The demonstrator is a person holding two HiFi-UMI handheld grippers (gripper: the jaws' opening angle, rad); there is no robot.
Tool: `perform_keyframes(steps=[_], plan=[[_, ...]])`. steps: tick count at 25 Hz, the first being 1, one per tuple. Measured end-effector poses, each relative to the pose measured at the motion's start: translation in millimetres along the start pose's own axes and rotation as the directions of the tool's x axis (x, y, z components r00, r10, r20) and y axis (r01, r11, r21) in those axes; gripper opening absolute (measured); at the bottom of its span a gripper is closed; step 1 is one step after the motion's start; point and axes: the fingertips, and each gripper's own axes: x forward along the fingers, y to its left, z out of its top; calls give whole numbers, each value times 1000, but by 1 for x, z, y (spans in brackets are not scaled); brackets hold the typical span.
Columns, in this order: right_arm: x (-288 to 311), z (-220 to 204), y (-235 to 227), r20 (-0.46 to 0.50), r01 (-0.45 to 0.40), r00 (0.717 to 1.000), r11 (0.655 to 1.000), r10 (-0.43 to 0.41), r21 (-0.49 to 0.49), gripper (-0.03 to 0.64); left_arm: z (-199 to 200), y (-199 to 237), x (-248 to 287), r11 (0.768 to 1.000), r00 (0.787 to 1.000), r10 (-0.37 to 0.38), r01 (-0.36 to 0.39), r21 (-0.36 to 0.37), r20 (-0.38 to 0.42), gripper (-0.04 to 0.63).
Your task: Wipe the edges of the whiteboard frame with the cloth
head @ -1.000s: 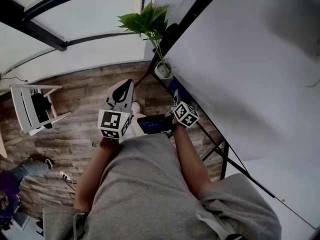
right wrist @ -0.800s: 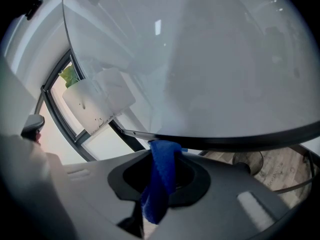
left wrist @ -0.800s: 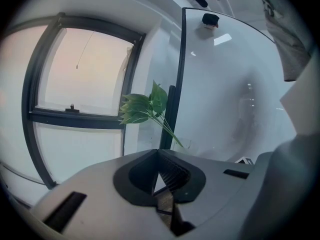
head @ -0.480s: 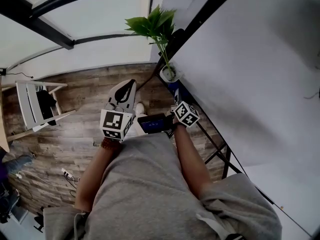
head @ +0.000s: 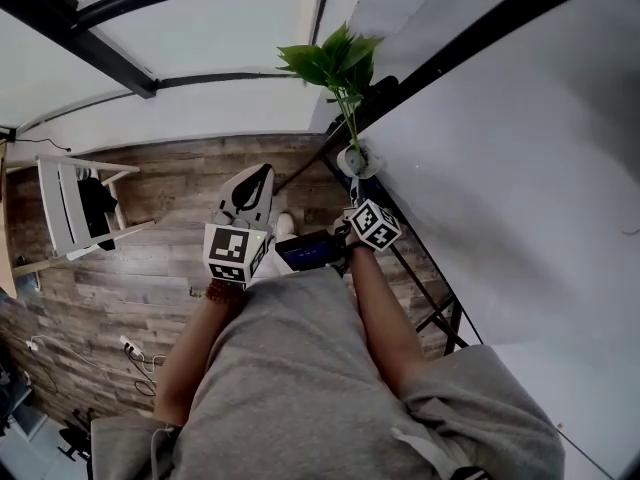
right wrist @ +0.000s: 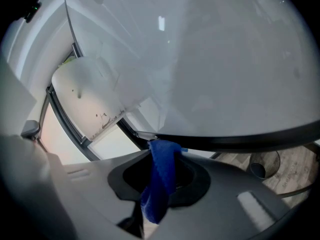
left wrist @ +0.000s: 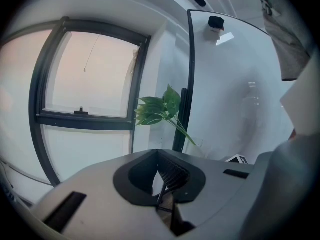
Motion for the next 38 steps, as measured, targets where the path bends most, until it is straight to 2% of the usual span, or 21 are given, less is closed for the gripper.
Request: perform_keyframes(steps=[7, 17, 25, 32, 38], plan=[[21, -3, 14, -12, -22, 1000, 999, 22, -28, 80, -2, 24, -4, 999, 999, 34, -34, -27, 17, 9], [29, -18, 18, -98, -80, 993, 983, 64, -168, 80, 4, 37, -15, 999, 999, 48, -47, -16, 22, 9], [5, -32, 28, -161, -173, 977, 966, 143, -190, 81, 13, 6, -3, 996, 997, -76, 76, 42, 17, 9], [-21, -22, 40, -106, -180, 981, 959, 160, -220, 81, 20, -9, 0, 981, 984, -176, 174, 88, 15, 9], [-44, -10, 61, -61, -191, 982, 943, 181, -273, 81, 24, -5, -16, 973, 978, -208, 204, 105, 29, 9]])
